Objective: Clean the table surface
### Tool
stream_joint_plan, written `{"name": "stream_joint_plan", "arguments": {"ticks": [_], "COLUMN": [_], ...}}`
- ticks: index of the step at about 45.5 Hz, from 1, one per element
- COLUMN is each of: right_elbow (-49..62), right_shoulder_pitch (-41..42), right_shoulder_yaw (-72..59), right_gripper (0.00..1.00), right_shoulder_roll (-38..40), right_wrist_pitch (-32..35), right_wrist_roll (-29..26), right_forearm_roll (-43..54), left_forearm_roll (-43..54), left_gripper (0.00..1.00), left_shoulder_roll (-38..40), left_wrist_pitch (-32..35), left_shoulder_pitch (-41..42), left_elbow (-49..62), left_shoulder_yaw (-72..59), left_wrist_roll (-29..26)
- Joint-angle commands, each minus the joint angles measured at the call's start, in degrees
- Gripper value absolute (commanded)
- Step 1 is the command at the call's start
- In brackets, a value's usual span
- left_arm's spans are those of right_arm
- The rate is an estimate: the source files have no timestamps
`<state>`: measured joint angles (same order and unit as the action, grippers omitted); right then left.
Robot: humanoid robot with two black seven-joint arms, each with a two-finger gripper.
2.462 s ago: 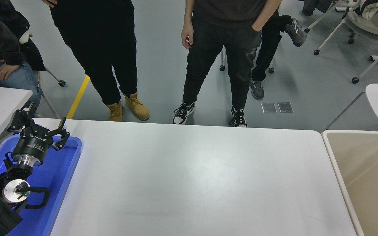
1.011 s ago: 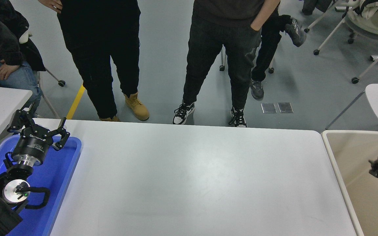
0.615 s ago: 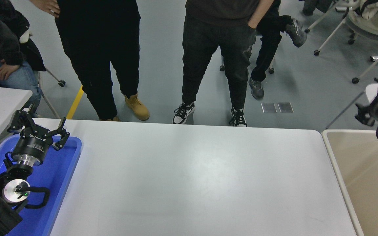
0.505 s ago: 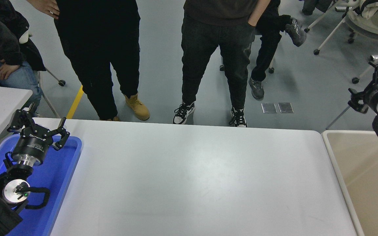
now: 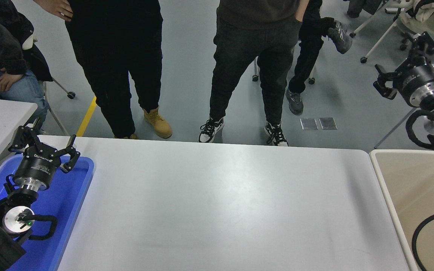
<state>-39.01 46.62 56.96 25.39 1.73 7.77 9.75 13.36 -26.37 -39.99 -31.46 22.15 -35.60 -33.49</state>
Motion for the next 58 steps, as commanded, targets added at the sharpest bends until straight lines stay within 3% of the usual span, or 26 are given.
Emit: {"name": "stream_joint_plan", "arguments": {"ticks": [1,9,24,58], "right_elbow": [-4.1,-6.0,-6.2,-6.1], "right_shoulder_pitch": [-9.3,-14.2,-19.5,-22.4], "right_shoulder_yaw": [7.4,9.0,9.0,9.0], "right_gripper": [0.98,0.98,0.98,0.98], "right_shoulder_roll": [-4.0,-5.9,-8.9,-10.3], "right_wrist_pitch": [0.1,2.2,4.3,6.3], "right_wrist_roll": [2.0,5.0,10.2,12.8], "right_forearm_roll": [2.5,7.7,7.8,7.8], "left_forearm_roll": [0.0,0.0,0.0,0.0], "left_gripper": [1.0,1.0,1.0,1.0], "left_shoulder_roll": [0.0,0.0,0.0,0.0], "left_wrist_pitch": [0.0,0.0,0.0,0.0], "left_shoulder_pitch": [0.0,0.0,0.0,0.0], "left_elbow": [0.0,0.0,0.0,0.0], "left_shoulder_yaw": [0.0,0.0,0.0,0.0], "left_wrist_roll": [0.0,0.0,0.0,0.0]}}
